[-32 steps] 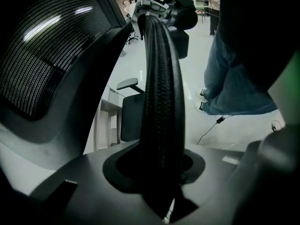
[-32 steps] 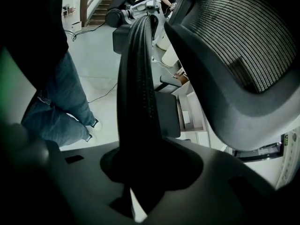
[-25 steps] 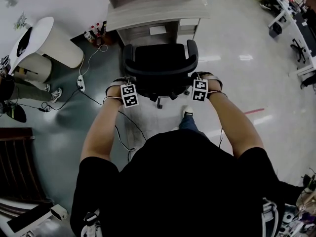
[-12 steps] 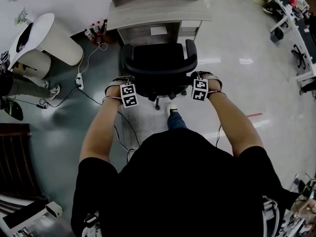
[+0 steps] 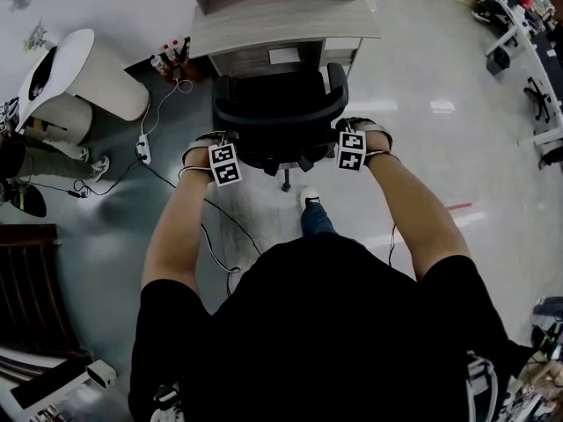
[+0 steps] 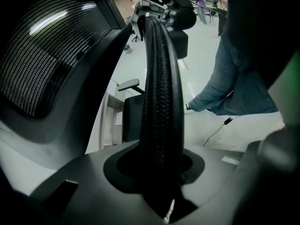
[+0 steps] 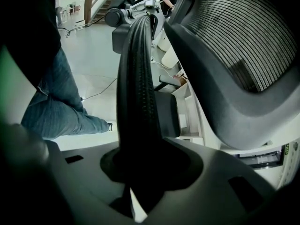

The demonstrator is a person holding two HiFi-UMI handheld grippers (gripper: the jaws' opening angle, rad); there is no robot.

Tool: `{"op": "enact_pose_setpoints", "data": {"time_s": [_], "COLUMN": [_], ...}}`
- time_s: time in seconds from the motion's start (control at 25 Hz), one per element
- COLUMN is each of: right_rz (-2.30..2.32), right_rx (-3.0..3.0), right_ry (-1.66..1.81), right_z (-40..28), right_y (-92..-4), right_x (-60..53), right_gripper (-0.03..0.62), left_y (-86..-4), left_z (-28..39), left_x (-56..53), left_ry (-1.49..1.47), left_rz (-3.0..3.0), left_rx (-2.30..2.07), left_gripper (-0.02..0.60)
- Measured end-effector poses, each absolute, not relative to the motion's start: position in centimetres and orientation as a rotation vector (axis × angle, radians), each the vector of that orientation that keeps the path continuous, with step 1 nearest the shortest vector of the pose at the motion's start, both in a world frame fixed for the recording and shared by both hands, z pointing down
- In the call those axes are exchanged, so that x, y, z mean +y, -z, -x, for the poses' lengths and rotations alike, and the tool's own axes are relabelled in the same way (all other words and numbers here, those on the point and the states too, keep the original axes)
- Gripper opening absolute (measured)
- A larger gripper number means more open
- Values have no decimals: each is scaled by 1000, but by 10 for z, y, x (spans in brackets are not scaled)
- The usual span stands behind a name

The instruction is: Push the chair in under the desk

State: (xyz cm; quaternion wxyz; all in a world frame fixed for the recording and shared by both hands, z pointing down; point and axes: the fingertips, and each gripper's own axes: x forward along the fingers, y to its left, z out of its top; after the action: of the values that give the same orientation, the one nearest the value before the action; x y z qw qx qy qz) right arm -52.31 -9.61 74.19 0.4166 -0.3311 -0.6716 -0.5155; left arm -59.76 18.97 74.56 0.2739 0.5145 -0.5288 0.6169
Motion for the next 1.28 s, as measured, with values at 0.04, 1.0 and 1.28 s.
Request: {"op": "enact_pose_setpoints", "data": {"time_s": [0.04,1.0,1.28], "right_rz": [834,843,840], "right_rx": [-1686,-1716,-1725], "right_ry": [1296,1316,1323], "right_z": [527,636,663], "right_y": [-742,-739,-738], "right_x": [-96,-107,-108], "right_gripper": [120,127,130], "left_y": [-746,-738,-737], "left_z": [601,703,727], "left_x": [189,179,178], "left_ry": [-1658,-1673,-1671], "left_rz": [-1382,-1346,-1339], "left_rx": [-1426,-1475,-1487], "left_gripper": [120,118,120]}}
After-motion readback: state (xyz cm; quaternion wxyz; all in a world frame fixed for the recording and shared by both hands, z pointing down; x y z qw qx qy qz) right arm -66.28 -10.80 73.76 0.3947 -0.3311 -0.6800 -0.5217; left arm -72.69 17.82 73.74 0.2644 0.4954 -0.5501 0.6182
